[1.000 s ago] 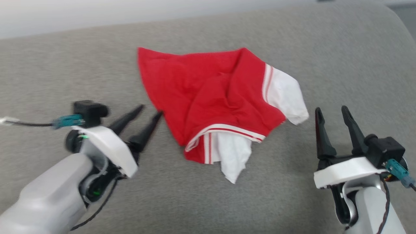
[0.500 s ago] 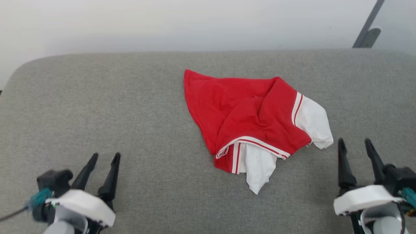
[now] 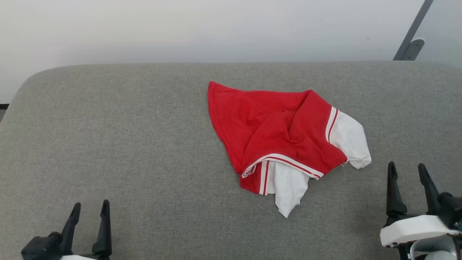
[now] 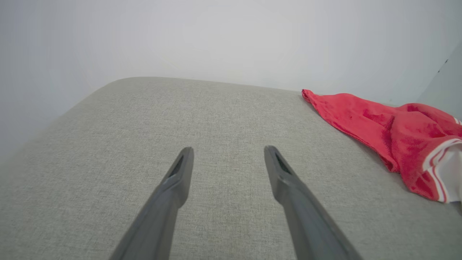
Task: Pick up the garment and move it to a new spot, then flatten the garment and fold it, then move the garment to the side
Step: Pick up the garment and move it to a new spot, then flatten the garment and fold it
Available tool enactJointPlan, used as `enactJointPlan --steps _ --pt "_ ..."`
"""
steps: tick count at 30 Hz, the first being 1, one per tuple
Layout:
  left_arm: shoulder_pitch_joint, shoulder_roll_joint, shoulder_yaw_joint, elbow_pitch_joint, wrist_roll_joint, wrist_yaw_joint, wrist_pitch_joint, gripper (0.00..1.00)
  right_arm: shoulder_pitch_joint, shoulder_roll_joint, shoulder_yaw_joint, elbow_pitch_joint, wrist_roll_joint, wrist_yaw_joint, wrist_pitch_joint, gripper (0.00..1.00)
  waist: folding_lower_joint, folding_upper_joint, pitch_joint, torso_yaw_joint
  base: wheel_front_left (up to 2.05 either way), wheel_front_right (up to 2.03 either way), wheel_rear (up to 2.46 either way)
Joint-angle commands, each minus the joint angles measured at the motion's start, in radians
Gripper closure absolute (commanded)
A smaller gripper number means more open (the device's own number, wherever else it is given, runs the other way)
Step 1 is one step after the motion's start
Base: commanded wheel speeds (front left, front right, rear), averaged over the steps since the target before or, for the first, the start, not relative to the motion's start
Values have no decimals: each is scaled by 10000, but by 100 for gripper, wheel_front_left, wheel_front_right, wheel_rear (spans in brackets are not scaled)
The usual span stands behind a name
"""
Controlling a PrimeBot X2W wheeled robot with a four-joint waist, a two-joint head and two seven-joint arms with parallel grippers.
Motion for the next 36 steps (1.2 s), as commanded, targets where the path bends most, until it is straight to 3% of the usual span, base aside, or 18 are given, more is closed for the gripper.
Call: enactJointPlan --steps 1,10,13,18,19,21,25,30,36 --pt "115 -28 81 -104 141 -15 -52 0 96 -9 -23 -53 74 -3 -51 0 0 -1 42 -8 0 0 0" --pt "-12 -46 57 -312 8 -7 -52 0 -10 -8 -77 0 -35 -1 -34 0 0 -1 205 26 0 0 0" --pt "-145 -113 17 -396 4 -8 -53 0 -432 -55 37 23 -301 -1 521 0 0 -1 375 71 0 0 0" --pt "-404 -188 -91 -512 -77 -9 -54 0 -1452 -1063 693 72 -376 -3 2926 0 0 -1 826 258 0 0 0" --pt "-404 -188 -91 -512 -77 -9 -54 0 -1452 -1063 693 72 -376 -3 2926 0 0 -1 826 258 0 0 0" --pt "-544 -211 -200 -489 -96 -9 -54 0 -1847 -1710 1177 185 -202 -3 4301 0 0 -1 1021 398 0 0 0" --pt "-863 -300 -441 -384 -231 -9 -53 0 -2569 -2833 1799 192 628 -3 6977 0 0 -1 1369 769 0 0 0" --pt "-1161 -408 -680 -281 -413 -9 -53 0 -3102 -3688 1973 264 1747 -3 9427 0 0 -1 1765 1229 0 0 0" --pt "-1475 -463 -813 -203 -565 -10 -55 0 -3667 -4034 2201 549 2299 -3 10593 0 0 -1 2278 1618 0 0 0"
